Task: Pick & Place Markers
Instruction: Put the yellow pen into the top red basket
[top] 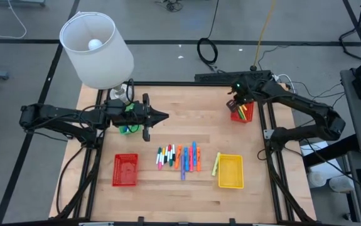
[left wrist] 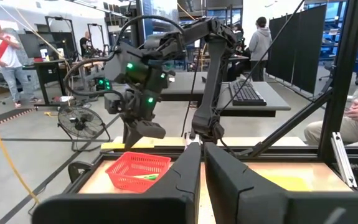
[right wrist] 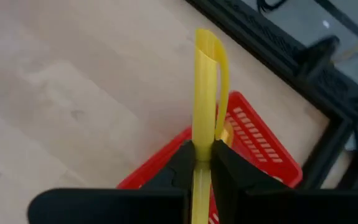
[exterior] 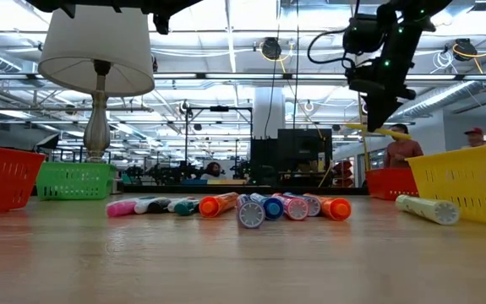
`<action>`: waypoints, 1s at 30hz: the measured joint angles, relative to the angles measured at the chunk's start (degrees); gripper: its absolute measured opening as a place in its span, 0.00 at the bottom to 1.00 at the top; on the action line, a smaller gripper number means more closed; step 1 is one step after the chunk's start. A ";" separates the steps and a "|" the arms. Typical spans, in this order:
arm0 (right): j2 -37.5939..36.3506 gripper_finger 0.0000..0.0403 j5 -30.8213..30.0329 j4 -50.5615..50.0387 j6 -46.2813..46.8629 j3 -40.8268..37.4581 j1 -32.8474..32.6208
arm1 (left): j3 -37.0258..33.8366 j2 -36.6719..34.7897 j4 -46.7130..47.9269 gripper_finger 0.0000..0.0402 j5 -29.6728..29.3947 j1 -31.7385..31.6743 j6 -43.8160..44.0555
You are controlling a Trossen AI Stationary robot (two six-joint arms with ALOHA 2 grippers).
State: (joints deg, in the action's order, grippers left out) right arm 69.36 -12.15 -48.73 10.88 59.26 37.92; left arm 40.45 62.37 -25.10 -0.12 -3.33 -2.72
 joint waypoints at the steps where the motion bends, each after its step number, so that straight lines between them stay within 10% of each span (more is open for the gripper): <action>1: 0.00 0.05 0.03 0.06 0.86 -0.25 0.50 | 0.00 0.00 0.00 0.08 0.00 0.00 0.00; 30: 0.00 0.06 -0.01 8.58 9.85 -13.52 4.15 | 0.00 0.00 0.00 0.08 0.00 0.00 0.00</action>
State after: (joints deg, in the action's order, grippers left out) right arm 69.36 -12.16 -40.15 20.73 45.74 42.06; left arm 40.45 62.37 -25.10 -0.12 -3.33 -2.72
